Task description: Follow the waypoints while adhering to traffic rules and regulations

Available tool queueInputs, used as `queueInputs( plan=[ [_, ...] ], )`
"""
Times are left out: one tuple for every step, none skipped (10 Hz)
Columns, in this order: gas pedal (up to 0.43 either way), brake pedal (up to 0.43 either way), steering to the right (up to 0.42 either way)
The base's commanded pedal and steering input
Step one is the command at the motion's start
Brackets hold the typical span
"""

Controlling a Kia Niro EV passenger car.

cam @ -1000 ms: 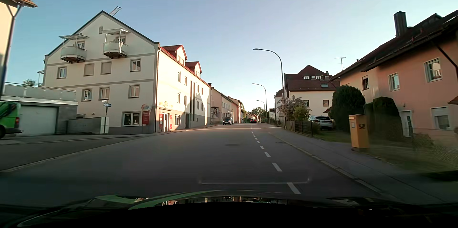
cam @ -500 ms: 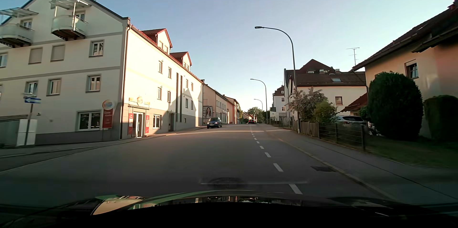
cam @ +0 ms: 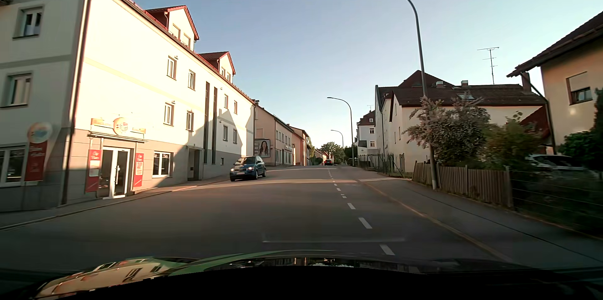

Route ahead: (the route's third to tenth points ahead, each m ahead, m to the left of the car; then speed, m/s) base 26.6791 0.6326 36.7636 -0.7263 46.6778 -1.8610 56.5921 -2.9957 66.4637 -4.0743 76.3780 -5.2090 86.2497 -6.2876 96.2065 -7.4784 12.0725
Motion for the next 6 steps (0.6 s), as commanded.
queueInputs(
  plan=[
    [0.15, 0.0, 0.015],
    [0.15, 0.0, 0.015],
    [0.15, 0.0, 0.015],
    [0.15, 0.0, 0.014],
    [0.15, 0.0, 0.013],
    [0.15, 0.0, 0.012]
  ],
)
